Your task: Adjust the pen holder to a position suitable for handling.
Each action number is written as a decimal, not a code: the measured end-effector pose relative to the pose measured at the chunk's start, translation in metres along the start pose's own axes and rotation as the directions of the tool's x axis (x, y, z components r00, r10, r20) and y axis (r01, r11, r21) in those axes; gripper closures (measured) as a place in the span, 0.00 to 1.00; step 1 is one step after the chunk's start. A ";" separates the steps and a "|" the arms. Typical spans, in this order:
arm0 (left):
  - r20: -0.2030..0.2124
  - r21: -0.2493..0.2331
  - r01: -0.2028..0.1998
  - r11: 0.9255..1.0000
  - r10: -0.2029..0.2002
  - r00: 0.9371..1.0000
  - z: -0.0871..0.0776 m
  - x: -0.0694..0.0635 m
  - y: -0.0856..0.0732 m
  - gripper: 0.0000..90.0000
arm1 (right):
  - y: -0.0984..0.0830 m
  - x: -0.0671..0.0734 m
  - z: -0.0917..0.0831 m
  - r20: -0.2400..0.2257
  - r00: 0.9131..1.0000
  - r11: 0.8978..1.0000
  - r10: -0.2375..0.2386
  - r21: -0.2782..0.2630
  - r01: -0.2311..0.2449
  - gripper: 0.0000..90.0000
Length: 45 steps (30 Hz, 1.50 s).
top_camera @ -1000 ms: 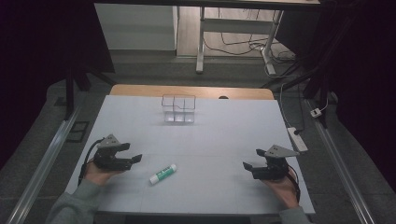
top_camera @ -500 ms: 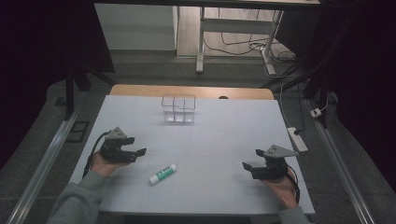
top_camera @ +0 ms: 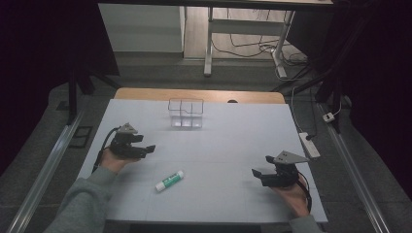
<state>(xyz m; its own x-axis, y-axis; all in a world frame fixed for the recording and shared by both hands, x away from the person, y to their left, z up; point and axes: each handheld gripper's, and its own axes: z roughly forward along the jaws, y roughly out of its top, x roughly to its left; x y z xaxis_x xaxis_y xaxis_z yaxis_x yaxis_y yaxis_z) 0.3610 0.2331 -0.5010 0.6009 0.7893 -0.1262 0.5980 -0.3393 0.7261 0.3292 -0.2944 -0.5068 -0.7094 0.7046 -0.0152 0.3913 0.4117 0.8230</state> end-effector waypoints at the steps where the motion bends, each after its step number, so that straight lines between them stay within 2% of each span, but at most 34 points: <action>1: -0.001 0.002 0.000 1.000 0.000 1.000 0.001 0.001 0.003 0.30 | 0.000 0.000 0.000 0.000 1.000 1.000 0.000 0.000 0.000 0.21; 11: -0.014 0.017 0.001 1.000 0.000 1.000 0.015 0.011 0.027 0.31 | -0.001 -0.001 -0.001 0.001 1.000 1.000 0.001 0.010 -0.001 0.22; 19: -0.013 0.016 0.018 1.000 -0.018 1.000 0.026 0.019 0.039 0.32 | -0.002 -0.001 -0.001 0.004 1.000 1.000 0.004 0.006 -0.004 0.22; 25: -0.016 0.017 0.015 1.000 -0.015 1.000 0.033 0.025 0.043 0.38 | -0.002 -0.001 0.000 0.005 1.000 1.000 0.005 0.008 -0.005 0.22; 29: -0.009 0.012 0.028 1.000 -0.028 1.000 0.039 0.031 0.046 0.42 | -0.003 0.000 0.000 0.004 1.000 1.000 0.008 0.004 -0.008 0.22; 35: -0.022 0.003 0.036 0.999 -0.035 0.999 0.048 0.038 0.055 0.55 | -0.003 0.000 0.000 0.002 1.000 1.000 0.006 0.008 -0.006 0.22; 37: -0.028 0.001 0.034 0.999 -0.034 0.999 0.052 0.040 0.059 0.61 | -0.003 -0.001 0.000 0.001 1.000 1.000 0.007 0.008 -0.007 0.22; 38: -0.029 0.001 0.032 0.999 -0.032 0.999 0.054 0.041 0.061 0.69 | -0.003 -0.001 0.000 0.002 1.000 1.000 0.006 0.008 -0.006 0.22; 39: -0.035 0.003 0.027 1.000 -0.027 0.999 0.057 0.042 0.063 0.69 | -0.003 -0.001 0.000 0.002 1.000 1.000 0.006 0.008 -0.006 0.22; 40: -0.038 0.005 0.022 1.000 -0.022 0.999 0.059 0.043 0.065 0.78 | -0.003 -0.001 0.000 0.004 1.000 1.000 0.006 0.011 -0.006 0.22; 41: -0.038 0.013 0.017 1.000 -0.016 0.999 0.061 0.044 0.068 0.78 | -0.003 -0.001 0.000 0.004 1.000 1.000 0.006 0.011 -0.006 0.22; 42: -0.042 0.013 0.020 1.000 -0.019 0.999 0.063 0.045 0.070 0.85 | -0.003 -0.001 -0.001 0.005 1.000 1.000 0.007 0.010 -0.007 0.22; 43: -0.044 0.012 0.024 1.000 -0.024 0.999 0.065 0.046 0.072 0.85 | -0.003 -0.001 -0.001 0.005 1.000 1.000 0.007 0.010 -0.007 0.22; 45: -0.046 0.013 0.028 1.000 -0.028 0.999 0.068 0.048 0.076 0.92 | -0.004 -0.001 -0.001 0.004 1.000 1.000 0.011 0.007 -0.011 0.22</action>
<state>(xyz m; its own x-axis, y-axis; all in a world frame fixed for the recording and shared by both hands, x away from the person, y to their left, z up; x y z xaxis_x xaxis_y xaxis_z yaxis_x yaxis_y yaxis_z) 0.4710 0.2106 -0.4980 0.5591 0.8211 -0.1151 0.6216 -0.3232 0.7136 0.3278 -0.2974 -0.5095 -0.7029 0.7112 -0.0086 0.4028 0.4080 0.8193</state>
